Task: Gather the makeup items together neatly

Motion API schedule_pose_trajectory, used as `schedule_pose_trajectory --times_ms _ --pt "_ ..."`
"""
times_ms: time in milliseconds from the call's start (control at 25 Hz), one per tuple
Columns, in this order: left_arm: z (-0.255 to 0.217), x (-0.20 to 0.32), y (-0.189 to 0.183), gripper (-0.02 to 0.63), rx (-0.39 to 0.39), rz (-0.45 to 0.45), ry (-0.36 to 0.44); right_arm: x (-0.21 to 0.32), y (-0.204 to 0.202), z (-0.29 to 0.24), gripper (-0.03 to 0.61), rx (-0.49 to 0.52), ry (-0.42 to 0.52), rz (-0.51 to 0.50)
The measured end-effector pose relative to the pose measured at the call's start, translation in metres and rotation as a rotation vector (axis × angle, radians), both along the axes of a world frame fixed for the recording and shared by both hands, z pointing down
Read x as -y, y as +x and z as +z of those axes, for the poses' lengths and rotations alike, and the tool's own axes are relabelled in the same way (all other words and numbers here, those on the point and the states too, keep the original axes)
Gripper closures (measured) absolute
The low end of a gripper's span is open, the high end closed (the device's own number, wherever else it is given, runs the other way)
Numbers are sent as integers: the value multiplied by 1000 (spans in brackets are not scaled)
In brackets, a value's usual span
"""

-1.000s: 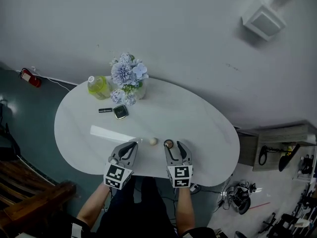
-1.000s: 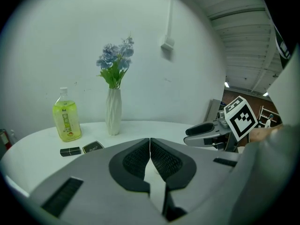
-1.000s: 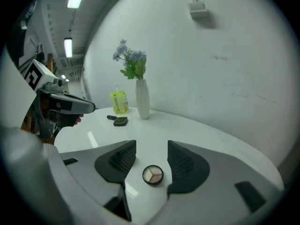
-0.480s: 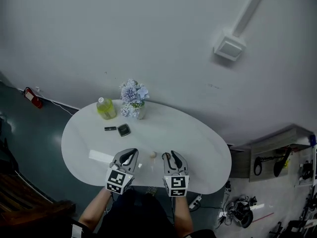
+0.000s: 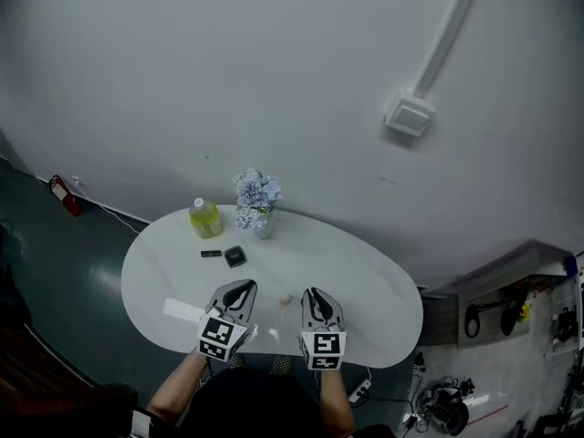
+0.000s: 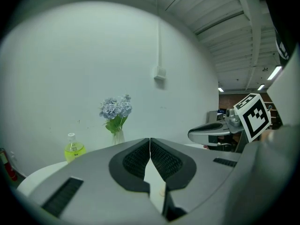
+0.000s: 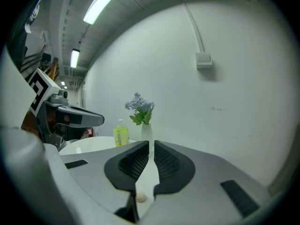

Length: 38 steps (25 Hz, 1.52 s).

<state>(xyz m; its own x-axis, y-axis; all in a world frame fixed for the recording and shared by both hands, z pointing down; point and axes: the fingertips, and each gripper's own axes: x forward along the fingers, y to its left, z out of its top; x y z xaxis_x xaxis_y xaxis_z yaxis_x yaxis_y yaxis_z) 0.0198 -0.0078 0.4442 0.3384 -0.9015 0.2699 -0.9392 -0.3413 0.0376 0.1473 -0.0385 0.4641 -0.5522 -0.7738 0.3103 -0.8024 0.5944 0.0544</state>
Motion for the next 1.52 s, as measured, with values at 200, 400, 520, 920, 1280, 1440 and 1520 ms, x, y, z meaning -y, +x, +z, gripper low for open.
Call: schedule_pose_trajectory --times_ms 200,400,520,920,1280,1440,1520 --pt "-8 0 -4 594 -1 -4 17 -2 -10 -4 537 -9 8 -19" --pt "-10 4 -9 594 1 -7 21 1 -20 -10 540 3 12 -41" --pt "-10 3 -11 594 0 -8 20 1 -20 -9 540 2 9 -41" --pt "-1 -3 -33 594 -6 -52 0 -3 -42 2 540 -4 -25 -85" --pt "13 -19 -101 594 -19 -154 -29 -10 -105 13 540 -22 -52 -175" --pt "18 -23 -132 594 -32 -174 -40 -14 -139 19 540 -37 -62 -197" --pt "21 -24 -146 594 -38 -173 -44 -15 -157 22 540 -34 -71 -200"
